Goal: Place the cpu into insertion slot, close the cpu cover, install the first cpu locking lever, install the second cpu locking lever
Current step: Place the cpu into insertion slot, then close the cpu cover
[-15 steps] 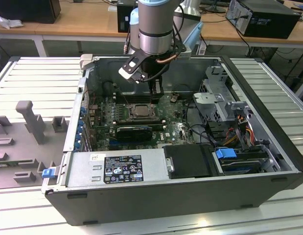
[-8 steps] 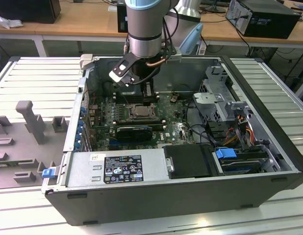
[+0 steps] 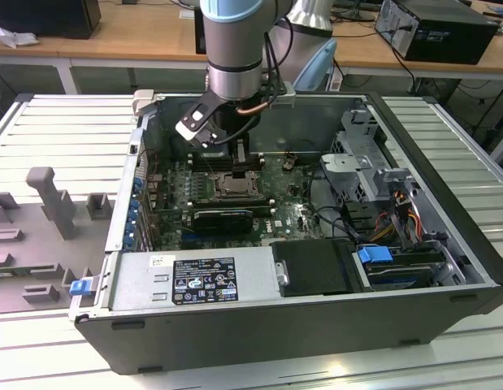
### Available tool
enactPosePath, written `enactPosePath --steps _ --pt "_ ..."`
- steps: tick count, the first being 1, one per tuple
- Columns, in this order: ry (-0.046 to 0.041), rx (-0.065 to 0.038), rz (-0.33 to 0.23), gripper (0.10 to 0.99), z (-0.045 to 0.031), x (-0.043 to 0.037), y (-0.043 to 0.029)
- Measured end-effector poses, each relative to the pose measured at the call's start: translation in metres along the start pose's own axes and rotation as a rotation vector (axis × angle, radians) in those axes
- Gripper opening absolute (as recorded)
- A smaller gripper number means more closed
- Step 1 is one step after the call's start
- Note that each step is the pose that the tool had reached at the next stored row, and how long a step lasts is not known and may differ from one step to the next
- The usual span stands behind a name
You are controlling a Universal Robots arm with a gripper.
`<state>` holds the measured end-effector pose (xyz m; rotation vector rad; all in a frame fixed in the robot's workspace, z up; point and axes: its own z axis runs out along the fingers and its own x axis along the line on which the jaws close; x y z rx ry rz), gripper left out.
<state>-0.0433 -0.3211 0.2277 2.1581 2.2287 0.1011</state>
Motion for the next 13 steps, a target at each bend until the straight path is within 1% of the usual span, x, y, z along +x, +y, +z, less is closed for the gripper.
enactPosePath --steps 4,7,9,11,13 --pt "0.0008 0.0 0.0 0.106 -0.0004 0.0001 -0.0052" --pt "0.0036 0.0 0.0 0.106 -0.0007 0.0003 -0.0094" --pt "0.0036 0.0 0.0 0.106 -0.0013 0.0003 -0.0096" --pt "0.0037 0.0 0.0 0.106 -0.0046 0.0004 -0.0096" --pt "0.0038 0.0 0.0 0.106 -0.0055 0.0004 -0.0096"
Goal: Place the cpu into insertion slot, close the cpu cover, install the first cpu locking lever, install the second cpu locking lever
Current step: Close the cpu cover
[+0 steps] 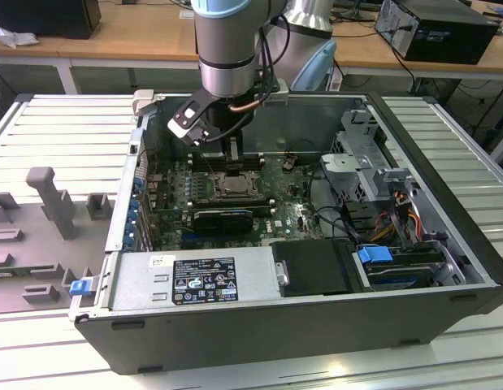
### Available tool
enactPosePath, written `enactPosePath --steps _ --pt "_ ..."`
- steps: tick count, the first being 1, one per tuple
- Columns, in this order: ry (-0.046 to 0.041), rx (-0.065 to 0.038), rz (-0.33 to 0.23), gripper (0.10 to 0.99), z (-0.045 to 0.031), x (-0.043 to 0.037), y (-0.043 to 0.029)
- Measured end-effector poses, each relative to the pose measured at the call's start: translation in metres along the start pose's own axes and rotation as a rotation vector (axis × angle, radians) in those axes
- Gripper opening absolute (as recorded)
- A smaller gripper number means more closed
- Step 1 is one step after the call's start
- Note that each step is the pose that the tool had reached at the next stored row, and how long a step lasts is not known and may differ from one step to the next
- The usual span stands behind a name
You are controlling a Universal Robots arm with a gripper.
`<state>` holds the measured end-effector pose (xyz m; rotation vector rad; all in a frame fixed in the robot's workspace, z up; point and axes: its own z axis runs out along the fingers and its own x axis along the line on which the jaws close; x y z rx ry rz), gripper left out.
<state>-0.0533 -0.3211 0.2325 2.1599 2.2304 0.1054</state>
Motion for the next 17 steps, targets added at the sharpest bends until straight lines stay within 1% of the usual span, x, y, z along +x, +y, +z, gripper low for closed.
enactPosePath --steps 5,17 --pt "0.0002 0.0 0.0 0.106 -0.002 0.0001 -0.0003" --pt "0.0001 0.0 0.0 0.106 -0.0025 0.0001 -0.0011"
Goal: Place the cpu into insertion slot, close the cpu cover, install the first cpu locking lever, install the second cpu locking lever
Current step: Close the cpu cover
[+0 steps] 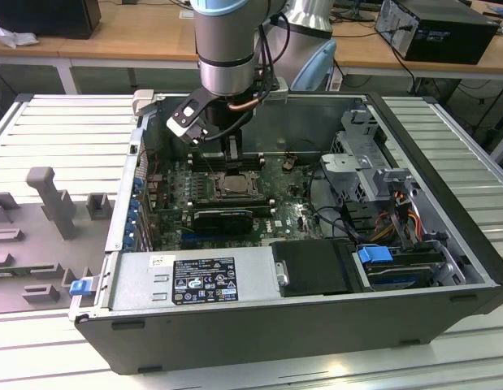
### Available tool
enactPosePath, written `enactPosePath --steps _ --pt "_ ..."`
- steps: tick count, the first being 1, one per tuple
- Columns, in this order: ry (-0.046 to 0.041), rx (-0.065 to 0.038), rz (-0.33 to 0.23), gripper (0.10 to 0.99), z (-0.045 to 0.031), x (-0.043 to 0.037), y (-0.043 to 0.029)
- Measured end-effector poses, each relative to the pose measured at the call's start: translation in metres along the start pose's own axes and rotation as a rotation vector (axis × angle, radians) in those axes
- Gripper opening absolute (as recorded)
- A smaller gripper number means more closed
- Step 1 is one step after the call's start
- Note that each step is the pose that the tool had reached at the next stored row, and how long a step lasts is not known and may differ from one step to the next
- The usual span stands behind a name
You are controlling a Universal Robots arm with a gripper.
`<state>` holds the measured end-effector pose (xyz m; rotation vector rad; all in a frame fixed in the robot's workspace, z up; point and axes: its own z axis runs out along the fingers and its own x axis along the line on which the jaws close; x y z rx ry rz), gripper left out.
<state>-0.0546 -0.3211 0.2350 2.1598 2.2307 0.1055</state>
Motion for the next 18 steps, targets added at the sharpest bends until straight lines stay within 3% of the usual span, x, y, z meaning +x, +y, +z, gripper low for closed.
enactPosePath --steps 4,8,11,18 --pt "-0.0001 0.0 0.0 0.106 -0.0017 0.0 0.0001" --pt "0.0 0.0 0.0 0.106 -0.0081 0.0002 0.0006" --pt "-0.0001 0.0 0.0 0.106 -0.0202 0.0004 0.0015" --pt "0.0 0.0 0.0 0.106 -0.0376 0.0008 0.0027"
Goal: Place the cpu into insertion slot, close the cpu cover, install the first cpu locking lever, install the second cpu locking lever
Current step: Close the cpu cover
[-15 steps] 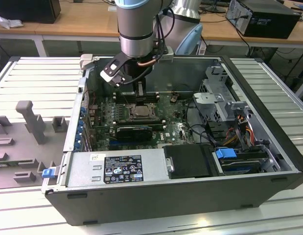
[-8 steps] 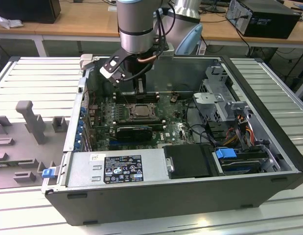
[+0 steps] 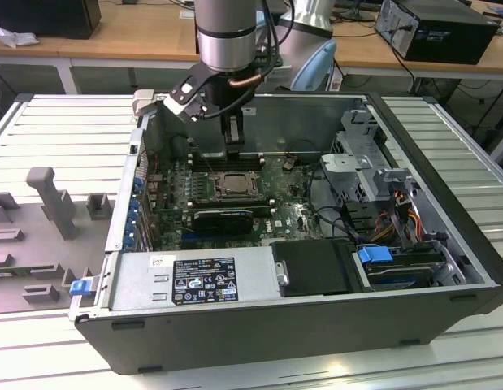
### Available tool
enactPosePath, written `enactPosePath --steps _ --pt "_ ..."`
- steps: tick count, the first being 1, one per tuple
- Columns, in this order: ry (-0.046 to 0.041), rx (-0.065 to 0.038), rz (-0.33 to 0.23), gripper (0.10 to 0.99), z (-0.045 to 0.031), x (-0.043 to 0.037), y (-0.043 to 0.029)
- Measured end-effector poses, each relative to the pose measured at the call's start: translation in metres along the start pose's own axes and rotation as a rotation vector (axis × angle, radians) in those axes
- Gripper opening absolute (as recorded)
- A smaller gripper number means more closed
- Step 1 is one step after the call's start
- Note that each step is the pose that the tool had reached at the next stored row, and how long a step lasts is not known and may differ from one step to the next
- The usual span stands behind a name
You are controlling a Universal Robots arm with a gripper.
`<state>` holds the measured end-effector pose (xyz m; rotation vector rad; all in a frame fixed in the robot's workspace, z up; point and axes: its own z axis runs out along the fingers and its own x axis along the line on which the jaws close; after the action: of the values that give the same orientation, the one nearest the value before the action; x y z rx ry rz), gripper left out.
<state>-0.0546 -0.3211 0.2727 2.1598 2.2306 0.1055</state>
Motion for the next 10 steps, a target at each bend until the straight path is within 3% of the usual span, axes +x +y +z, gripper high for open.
enactPosePath --steps 4,10 --pt "0.0 0.0 0.0 0.106 -0.0147 0.0003 0.0011" --pt "0.0003 0.0 -0.007 0.106 -0.023 0.0005 0.0017"
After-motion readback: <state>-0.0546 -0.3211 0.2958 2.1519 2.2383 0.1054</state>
